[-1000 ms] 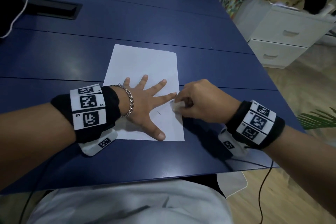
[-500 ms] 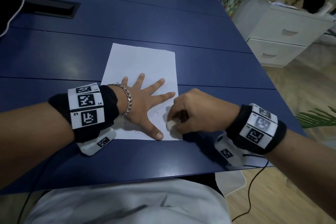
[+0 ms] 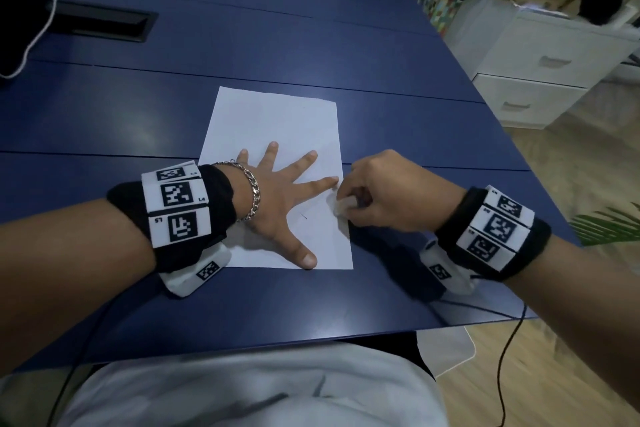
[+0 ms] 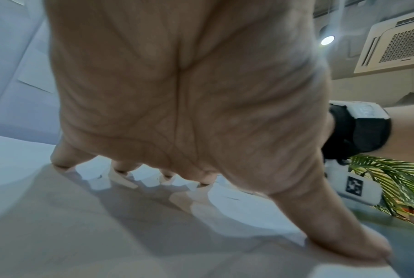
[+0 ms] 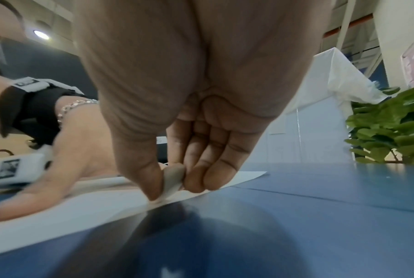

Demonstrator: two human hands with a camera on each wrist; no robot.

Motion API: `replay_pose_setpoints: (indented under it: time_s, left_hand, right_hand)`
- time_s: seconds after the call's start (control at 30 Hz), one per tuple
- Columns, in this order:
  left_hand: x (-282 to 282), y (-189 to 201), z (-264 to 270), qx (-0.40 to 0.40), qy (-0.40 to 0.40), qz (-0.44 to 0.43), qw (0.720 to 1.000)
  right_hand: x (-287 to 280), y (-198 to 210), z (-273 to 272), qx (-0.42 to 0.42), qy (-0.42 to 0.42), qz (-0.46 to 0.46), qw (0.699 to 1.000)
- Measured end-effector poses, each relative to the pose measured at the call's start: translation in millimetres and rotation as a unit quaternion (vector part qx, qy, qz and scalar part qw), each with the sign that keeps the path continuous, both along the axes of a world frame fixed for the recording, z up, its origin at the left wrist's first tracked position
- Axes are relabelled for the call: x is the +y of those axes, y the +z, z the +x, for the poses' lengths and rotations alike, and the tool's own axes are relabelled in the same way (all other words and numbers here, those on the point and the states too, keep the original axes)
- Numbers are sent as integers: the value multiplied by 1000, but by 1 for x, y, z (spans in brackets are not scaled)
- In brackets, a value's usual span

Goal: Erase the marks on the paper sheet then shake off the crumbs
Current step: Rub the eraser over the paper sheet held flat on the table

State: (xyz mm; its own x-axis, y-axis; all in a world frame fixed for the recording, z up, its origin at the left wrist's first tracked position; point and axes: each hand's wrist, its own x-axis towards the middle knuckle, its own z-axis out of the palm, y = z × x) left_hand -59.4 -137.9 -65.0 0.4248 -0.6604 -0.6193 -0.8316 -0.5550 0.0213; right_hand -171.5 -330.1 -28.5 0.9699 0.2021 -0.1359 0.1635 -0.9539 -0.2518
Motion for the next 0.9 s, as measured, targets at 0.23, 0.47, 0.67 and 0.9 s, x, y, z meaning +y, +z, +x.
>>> replay_pose_setpoints:
  time_s: [0.23, 0.47, 0.67, 0.9]
  left_hand:
    - [2, 3, -1, 13, 0, -13, 1000]
    - [32, 34, 27, 36, 66, -125, 989]
    - [100, 48, 80, 47, 191, -187, 962]
    - [111, 20, 70, 25, 25, -109, 993]
  right_hand:
    - [11, 11, -39, 38, 24, 19, 999]
    - [1, 24, -95, -111, -194, 220, 950]
    - [16, -3, -141, -154, -273, 295, 903]
    - [36, -4, -133, -140, -232, 289, 918]
